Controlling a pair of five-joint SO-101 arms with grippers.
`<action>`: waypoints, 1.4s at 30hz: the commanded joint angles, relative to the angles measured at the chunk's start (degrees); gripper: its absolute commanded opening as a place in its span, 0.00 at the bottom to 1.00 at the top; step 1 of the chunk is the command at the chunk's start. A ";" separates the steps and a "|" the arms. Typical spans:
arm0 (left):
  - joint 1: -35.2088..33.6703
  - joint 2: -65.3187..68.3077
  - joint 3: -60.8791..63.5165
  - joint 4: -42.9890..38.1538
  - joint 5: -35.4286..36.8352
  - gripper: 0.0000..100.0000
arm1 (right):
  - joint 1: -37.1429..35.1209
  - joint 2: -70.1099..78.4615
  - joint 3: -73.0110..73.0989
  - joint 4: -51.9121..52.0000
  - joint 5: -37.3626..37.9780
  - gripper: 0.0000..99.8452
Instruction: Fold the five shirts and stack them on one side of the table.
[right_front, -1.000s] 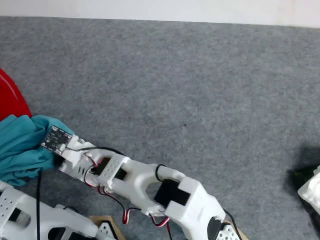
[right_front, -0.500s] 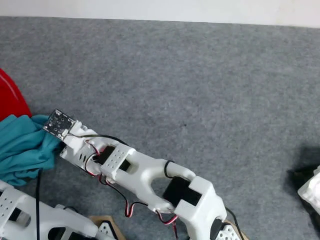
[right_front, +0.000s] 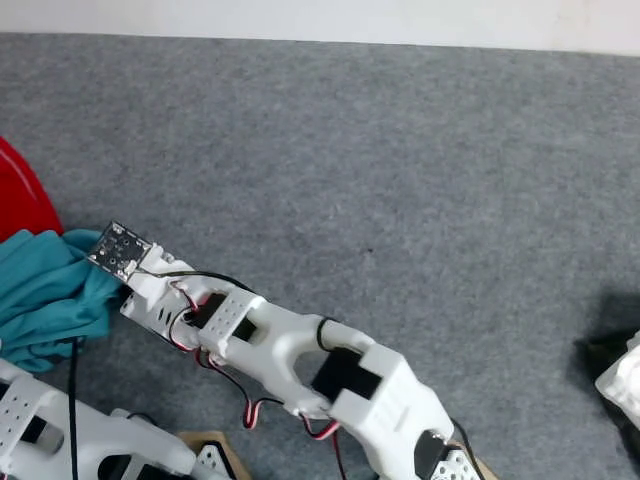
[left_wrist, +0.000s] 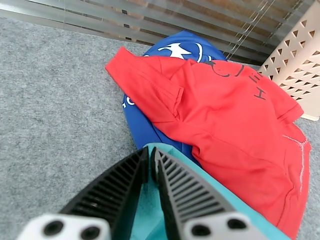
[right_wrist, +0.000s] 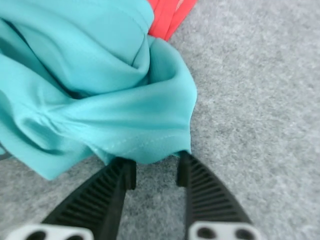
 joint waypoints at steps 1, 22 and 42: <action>1.19 -0.66 -0.48 -0.97 -0.53 0.01 | 1.45 0.31 -4.97 -1.19 2.73 0.01; 11.47 -0.66 -1.36 -10.73 -0.09 0.01 | 3.30 -22.29 15.08 3.47 6.51 0.06; 8.84 -0.66 4.18 -10.73 -0.18 0.01 | 6.64 2.42 -26.77 27.91 -40.44 0.21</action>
